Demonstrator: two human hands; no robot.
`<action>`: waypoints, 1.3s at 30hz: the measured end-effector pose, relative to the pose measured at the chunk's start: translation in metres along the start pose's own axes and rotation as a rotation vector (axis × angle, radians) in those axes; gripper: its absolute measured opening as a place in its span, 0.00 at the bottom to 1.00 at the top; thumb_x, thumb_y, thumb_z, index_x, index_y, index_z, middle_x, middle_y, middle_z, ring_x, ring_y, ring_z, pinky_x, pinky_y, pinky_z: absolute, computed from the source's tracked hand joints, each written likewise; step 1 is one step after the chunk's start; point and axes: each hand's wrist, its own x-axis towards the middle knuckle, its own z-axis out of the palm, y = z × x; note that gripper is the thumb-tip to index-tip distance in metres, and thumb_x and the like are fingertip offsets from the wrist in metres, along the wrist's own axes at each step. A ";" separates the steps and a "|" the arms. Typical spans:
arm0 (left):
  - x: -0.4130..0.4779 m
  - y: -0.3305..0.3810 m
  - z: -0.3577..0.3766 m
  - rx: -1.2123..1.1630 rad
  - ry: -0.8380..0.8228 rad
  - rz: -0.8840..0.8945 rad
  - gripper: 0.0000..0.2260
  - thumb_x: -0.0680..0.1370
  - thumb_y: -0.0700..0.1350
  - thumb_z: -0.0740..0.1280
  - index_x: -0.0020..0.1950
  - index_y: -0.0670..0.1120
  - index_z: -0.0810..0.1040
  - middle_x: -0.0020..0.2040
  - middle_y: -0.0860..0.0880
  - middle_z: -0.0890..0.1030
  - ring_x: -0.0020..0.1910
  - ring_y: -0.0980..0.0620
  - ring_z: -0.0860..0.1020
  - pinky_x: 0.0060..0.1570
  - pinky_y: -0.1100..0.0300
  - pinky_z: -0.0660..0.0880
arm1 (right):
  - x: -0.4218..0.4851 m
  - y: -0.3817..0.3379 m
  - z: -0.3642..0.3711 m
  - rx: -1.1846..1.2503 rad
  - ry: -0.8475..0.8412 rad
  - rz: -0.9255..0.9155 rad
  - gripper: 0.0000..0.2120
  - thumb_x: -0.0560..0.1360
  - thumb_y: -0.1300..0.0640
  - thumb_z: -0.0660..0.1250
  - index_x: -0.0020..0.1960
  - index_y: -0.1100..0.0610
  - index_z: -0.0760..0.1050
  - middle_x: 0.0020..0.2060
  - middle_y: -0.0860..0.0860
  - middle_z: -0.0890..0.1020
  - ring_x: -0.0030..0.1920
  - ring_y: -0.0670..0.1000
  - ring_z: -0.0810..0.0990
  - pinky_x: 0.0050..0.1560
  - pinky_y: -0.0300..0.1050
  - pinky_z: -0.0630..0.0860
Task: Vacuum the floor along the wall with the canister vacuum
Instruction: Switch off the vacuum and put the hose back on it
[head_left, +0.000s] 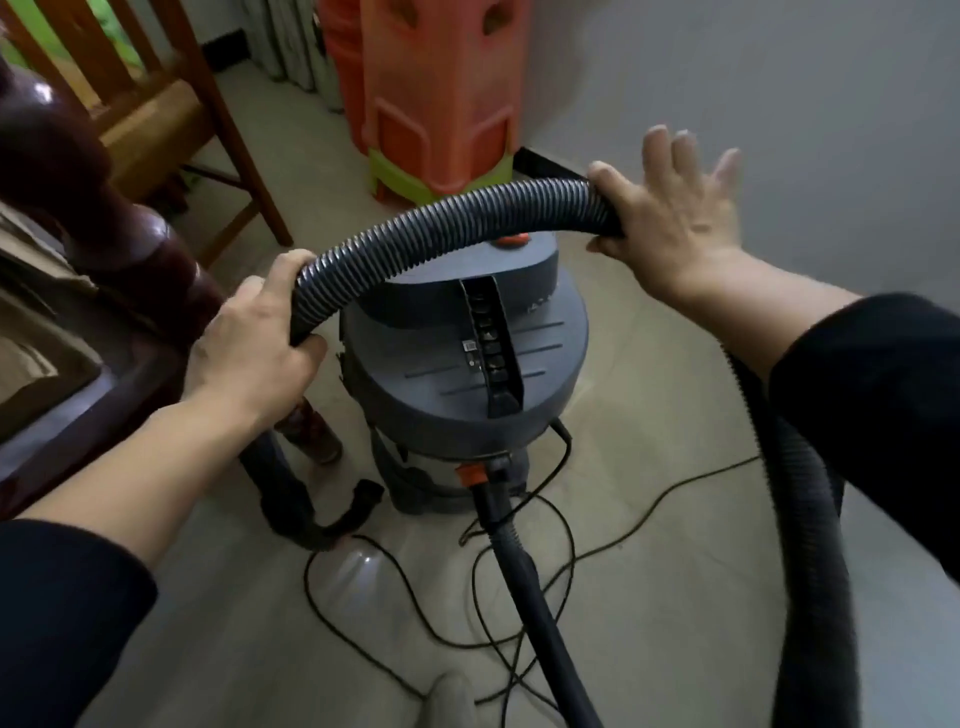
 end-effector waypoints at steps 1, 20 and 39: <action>0.009 0.004 0.002 0.004 -0.005 0.015 0.32 0.76 0.42 0.68 0.74 0.59 0.57 0.58 0.41 0.72 0.55 0.36 0.74 0.50 0.40 0.72 | 0.020 0.002 -0.003 -0.018 -0.024 0.023 0.25 0.76 0.46 0.68 0.68 0.50 0.64 0.61 0.63 0.66 0.57 0.64 0.71 0.51 0.59 0.69; 0.006 0.002 0.072 -0.246 -0.192 -0.113 0.44 0.75 0.45 0.69 0.71 0.76 0.41 0.55 0.56 0.74 0.46 0.53 0.76 0.44 0.56 0.72 | 0.108 -0.073 0.087 0.933 -0.487 0.245 0.34 0.75 0.48 0.56 0.78 0.38 0.47 0.69 0.56 0.71 0.67 0.60 0.72 0.67 0.58 0.69; 0.058 0.050 0.094 -0.378 -0.169 -0.114 0.41 0.77 0.50 0.66 0.72 0.74 0.38 0.56 0.54 0.72 0.51 0.50 0.75 0.51 0.51 0.74 | 0.157 -0.087 0.090 0.871 -0.509 0.152 0.34 0.79 0.35 0.54 0.78 0.53 0.57 0.78 0.59 0.53 0.78 0.58 0.52 0.76 0.52 0.54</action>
